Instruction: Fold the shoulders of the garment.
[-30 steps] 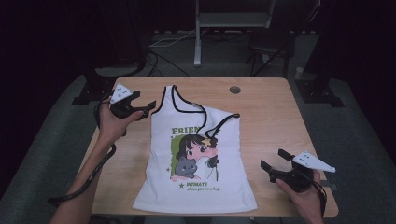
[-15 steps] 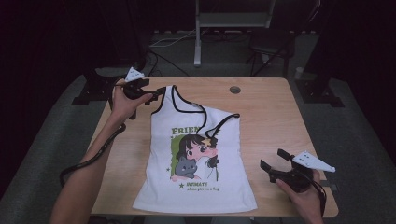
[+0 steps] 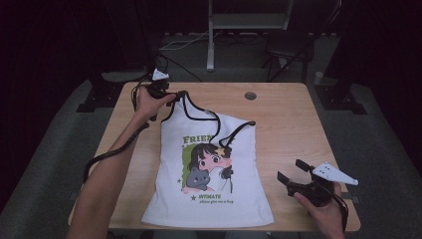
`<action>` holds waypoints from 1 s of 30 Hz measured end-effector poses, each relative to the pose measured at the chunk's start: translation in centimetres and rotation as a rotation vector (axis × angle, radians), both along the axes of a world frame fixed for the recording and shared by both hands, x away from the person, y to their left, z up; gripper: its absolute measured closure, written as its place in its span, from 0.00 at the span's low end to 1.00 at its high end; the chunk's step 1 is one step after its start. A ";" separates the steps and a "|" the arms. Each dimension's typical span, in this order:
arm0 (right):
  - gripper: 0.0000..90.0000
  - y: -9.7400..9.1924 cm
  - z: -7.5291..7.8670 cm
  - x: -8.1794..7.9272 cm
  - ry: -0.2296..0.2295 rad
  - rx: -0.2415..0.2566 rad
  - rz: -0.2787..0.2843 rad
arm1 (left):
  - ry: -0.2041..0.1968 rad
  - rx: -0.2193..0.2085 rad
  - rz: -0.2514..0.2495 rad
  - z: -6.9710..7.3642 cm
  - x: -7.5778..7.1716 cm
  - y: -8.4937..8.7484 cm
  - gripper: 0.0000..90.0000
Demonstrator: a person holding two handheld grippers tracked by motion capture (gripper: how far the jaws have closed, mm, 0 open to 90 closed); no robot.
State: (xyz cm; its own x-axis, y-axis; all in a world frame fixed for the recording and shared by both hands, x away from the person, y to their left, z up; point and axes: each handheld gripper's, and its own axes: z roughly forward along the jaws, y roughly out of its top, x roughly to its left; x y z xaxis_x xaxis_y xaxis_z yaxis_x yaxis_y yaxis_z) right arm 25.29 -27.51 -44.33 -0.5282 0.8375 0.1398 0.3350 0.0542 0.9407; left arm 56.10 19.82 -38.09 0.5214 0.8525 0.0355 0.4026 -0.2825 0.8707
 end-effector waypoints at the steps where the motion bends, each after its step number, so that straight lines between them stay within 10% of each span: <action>1: 0.15 0.0 0.0 0.0 0.000 0.001 0.000 | 0.006 0.006 0.009 -0.2 0.4 -0.1 0.24; 30: 0.15 0.4 0.0 0.0 0.001 -0.003 0.036 | 0.137 0.010 0.133 -5.4 4.2 0.2 0.39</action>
State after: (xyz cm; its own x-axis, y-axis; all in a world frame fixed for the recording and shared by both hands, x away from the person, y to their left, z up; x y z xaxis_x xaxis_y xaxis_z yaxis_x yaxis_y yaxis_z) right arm 25.29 -27.06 -44.32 -0.5575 0.8186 0.1379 0.3337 0.0688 0.9402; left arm 60.29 19.99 -43.46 0.4047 0.9143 -0.0189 0.5516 -0.2275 0.8025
